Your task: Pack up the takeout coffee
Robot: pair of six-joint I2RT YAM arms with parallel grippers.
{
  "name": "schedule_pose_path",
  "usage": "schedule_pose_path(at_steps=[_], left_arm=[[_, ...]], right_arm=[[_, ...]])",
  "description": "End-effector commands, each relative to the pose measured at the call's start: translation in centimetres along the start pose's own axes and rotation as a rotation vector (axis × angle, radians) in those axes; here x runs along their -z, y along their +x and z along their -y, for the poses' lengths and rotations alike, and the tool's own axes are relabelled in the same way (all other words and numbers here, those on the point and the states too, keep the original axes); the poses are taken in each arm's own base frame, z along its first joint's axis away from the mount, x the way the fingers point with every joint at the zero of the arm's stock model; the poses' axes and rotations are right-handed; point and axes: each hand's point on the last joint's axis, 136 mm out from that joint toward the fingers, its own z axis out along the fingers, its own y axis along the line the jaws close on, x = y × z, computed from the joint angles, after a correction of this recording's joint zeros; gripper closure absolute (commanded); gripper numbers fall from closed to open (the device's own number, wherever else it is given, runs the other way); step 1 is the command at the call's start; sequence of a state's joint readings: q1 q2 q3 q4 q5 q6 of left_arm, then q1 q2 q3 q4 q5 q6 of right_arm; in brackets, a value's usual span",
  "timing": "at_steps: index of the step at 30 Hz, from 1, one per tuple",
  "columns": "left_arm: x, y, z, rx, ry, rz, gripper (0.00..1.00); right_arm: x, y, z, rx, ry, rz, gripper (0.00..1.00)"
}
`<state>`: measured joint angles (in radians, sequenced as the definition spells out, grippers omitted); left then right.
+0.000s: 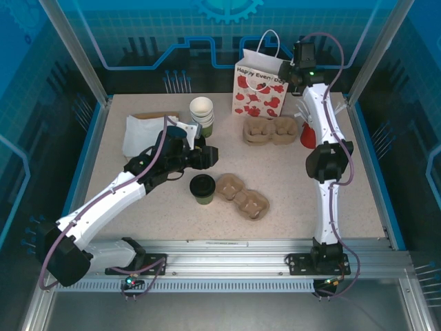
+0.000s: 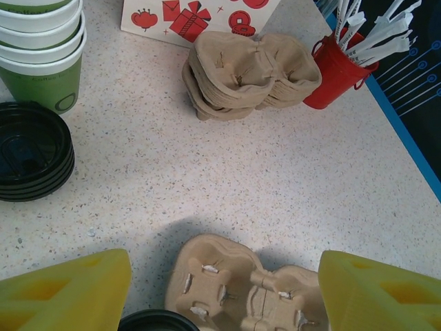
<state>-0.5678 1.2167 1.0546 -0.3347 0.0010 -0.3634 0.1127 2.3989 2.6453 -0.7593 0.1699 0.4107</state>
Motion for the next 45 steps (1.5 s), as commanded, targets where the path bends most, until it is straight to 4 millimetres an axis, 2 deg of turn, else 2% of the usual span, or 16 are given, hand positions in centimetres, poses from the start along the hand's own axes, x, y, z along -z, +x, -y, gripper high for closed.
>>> schedule_pose_path(at_steps=[1,3,11,17,22,23,24,30,39,45], left_arm=[[0.4,-0.9,1.3,-0.015,0.039,0.008,0.26],[0.3,-0.8,1.2,-0.014,0.036,0.006,0.26],[0.3,-0.8,1.2,-0.015,0.036,0.002,0.26],[0.3,-0.7,1.3,-0.008,0.043,-0.004,0.26],[0.9,-0.7,1.6,-0.003,0.056,0.0,0.26],[1.0,-0.8,1.6,-0.002,0.059,0.004,0.26],[1.2,-0.8,1.7,-0.001,0.06,0.007,0.26],[2.3,-1.1,1.9,0.001,0.069,0.025,0.26],[3.3,-1.1,2.2,0.01,0.089,0.038,0.26],[3.9,-0.9,2.5,0.017,0.105,0.042,0.26]], right_arm=[[-0.2,-0.5,1.4,-0.015,0.034,0.009,0.78],[-0.4,-0.6,1.6,-0.024,0.036,0.013,0.83],[-0.2,-1.5,1.9,-0.038,0.029,0.036,0.95],[2.2,-3.6,0.6,-0.067,-0.026,0.084,1.0],[6.2,-6.3,-1.7,-0.112,-0.129,0.145,1.0],[6.4,-6.4,-2.1,-0.116,-0.146,0.145,1.0],[8.6,-7.8,-2.8,-0.122,-0.172,0.183,1.0],[13.7,-10.5,-4.5,-0.156,-0.262,0.255,1.0],[21.4,-12.7,-6.4,-0.151,-0.384,0.324,1.0],[26.4,-12.8,-7.1,-0.138,-0.441,0.33,1.0]])
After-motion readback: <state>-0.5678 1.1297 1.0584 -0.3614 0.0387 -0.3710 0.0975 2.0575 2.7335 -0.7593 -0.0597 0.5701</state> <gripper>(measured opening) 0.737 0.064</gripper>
